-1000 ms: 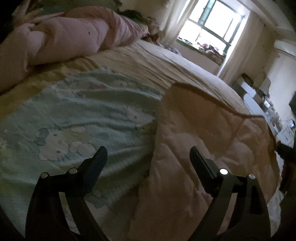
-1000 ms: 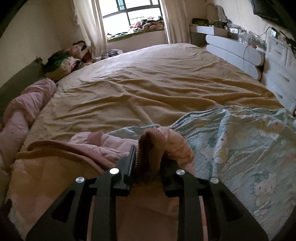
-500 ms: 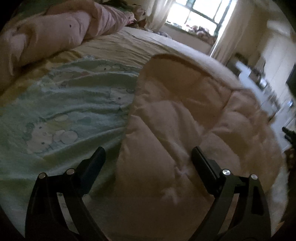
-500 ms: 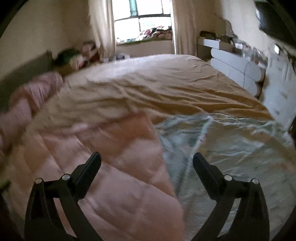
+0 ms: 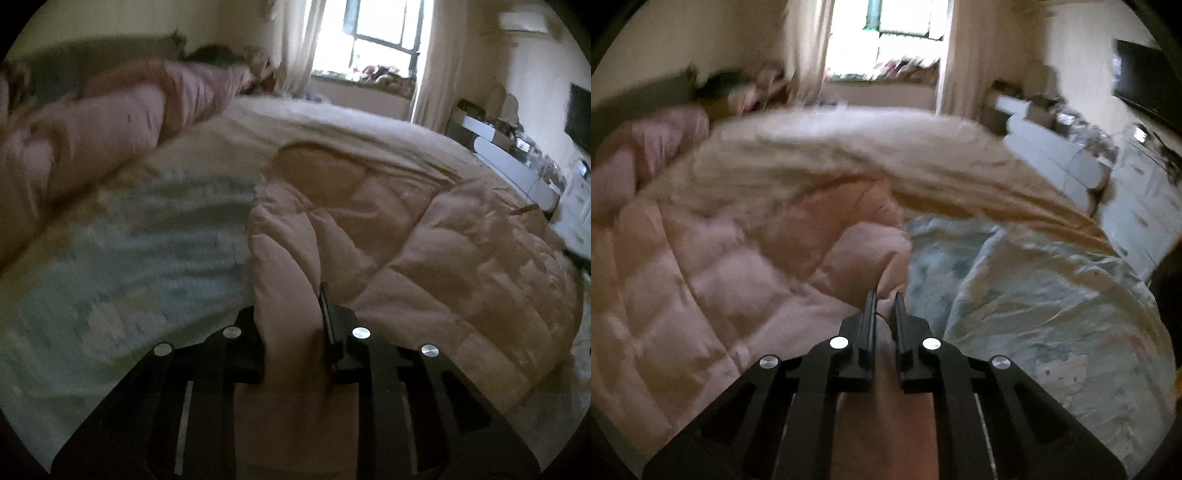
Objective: Fold large clothes
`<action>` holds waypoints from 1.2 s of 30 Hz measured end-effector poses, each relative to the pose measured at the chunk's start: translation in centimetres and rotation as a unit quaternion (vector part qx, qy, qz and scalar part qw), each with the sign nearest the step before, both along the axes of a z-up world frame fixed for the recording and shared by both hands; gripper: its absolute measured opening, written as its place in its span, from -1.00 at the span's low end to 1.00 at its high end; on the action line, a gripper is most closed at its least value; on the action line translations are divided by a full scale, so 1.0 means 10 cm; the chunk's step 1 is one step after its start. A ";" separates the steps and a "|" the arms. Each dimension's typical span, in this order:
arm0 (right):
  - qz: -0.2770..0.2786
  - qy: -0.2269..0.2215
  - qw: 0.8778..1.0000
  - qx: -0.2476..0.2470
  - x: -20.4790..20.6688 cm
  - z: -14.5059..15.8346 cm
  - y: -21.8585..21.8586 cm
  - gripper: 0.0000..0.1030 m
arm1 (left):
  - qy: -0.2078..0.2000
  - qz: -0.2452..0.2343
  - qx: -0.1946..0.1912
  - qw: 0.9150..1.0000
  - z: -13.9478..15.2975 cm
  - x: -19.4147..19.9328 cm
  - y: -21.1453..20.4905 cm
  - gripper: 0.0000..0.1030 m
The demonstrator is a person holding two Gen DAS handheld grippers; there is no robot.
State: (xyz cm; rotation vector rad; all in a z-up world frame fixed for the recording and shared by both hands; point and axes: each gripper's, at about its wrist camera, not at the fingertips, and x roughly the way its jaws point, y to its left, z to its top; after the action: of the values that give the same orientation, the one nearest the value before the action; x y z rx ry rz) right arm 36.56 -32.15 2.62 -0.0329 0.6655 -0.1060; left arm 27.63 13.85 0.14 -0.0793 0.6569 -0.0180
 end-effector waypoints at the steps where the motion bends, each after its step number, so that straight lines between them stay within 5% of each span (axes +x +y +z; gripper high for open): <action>1: -0.007 -0.016 1.000 0.005 -0.02 0.05 -0.03 -0.85 | -0.013 -0.004 0.004 1.000 0.08 0.00 -0.01 -0.71; 6: -0.034 -0.045 0.998 0.016 0.03 0.12 -0.11 -0.86 | -0.031 0.000 0.018 0.999 0.31 0.28 -0.12 -0.72; 10: -0.063 -0.029 0.997 0.018 0.33 0.01 -0.19 -0.86 | -0.012 0.013 0.061 0.998 0.18 0.66 -0.26 -0.72; 15: -0.070 -0.004 0.997 0.006 0.59 -0.25 -0.18 -0.86 | 0.039 0.026 0.033 0.998 -0.15 0.96 -0.12 -0.71; 20: -0.074 0.016 0.997 -0.007 0.73 -0.49 -0.15 -0.85 | 0.048 0.029 0.051 0.997 -0.33 1.01 -0.17 -0.67; 27: -0.080 0.049 0.995 -0.024 0.79 -0.73 -0.08 -0.75 | 0.042 0.040 0.025 0.998 -0.38 1.00 -0.16 -0.52; 30: -0.088 0.073 0.992 -0.060 0.79 -0.58 0.01 -0.59 | 0.044 0.047 0.023 0.998 -0.32 0.94 -0.15 -0.41; 33: -0.062 -0.007 0.998 -0.025 0.59 -0.10 0.22 -0.01 | 0.041 0.052 0.026 0.998 -0.27 0.89 -0.15 -0.18; 36: 0.021 -0.036 0.999 -0.011 0.51 0.22 0.71 0.05 | 0.031 0.057 0.021 0.998 -0.21 0.82 -0.13 0.09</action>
State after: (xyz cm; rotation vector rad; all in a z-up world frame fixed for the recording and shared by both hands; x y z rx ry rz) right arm 41.63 -25.06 4.86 -0.0642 0.5910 -0.0738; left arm 35.80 12.52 -2.00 -0.0767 0.7138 0.1096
